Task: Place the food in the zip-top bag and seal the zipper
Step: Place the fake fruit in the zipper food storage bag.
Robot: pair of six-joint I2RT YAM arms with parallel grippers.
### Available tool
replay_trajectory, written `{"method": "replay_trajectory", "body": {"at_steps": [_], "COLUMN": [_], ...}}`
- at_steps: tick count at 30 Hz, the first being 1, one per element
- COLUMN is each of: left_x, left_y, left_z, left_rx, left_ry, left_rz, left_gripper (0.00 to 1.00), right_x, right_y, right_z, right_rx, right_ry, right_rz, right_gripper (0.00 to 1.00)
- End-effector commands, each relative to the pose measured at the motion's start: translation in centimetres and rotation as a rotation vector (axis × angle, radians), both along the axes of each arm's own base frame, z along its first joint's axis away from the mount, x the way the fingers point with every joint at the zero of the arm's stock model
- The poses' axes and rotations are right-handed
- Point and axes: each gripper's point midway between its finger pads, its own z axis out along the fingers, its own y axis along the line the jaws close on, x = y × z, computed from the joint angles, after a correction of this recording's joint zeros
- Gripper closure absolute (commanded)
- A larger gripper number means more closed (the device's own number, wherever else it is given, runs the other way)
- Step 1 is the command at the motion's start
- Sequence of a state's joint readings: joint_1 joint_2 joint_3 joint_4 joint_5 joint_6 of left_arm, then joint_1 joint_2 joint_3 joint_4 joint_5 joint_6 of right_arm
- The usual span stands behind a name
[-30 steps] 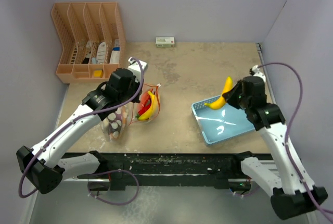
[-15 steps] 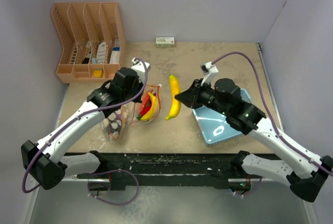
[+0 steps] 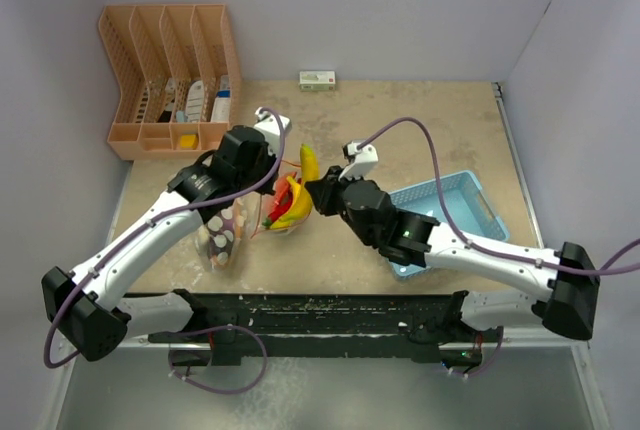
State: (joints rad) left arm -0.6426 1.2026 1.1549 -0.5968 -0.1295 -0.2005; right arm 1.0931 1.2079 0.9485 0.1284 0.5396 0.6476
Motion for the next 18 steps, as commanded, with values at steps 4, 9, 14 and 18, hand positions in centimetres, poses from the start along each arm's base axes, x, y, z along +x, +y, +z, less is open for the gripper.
{"method": "replay_trajectory", "body": {"at_steps": [4,9,14,18], "left_x": [0.5,0.5,0.6,0.6], "left_y": [-0.8,-1.0,-1.0,-0.8], "left_z": [3.4,3.1,3.2,3.2], "left_rx": [-0.075,-0.074,-0.074,-0.068], "left_ry": [-0.062,-0.054,-0.058,-0.062], "left_rz": [-0.002,-0.005,-0.005,-0.003], "left_gripper": [1.0,1.0,1.0,1.0], "right_x": [2.2,1.4,-0.6,-2.1], "right_y": [-0.3,2.1,4.5,5.4], "right_z": [2.4,2.0,0.0,-1.7], "right_rx": [0.108,0.02,-0.084,-0.123], "right_ry": [-0.12,-0.149,-0.128,-0.07], "right_rz": [-0.257,-0.279,-0.275,-0.23], "right_gripper": [1.0,1.0,1.0,0.88]}}
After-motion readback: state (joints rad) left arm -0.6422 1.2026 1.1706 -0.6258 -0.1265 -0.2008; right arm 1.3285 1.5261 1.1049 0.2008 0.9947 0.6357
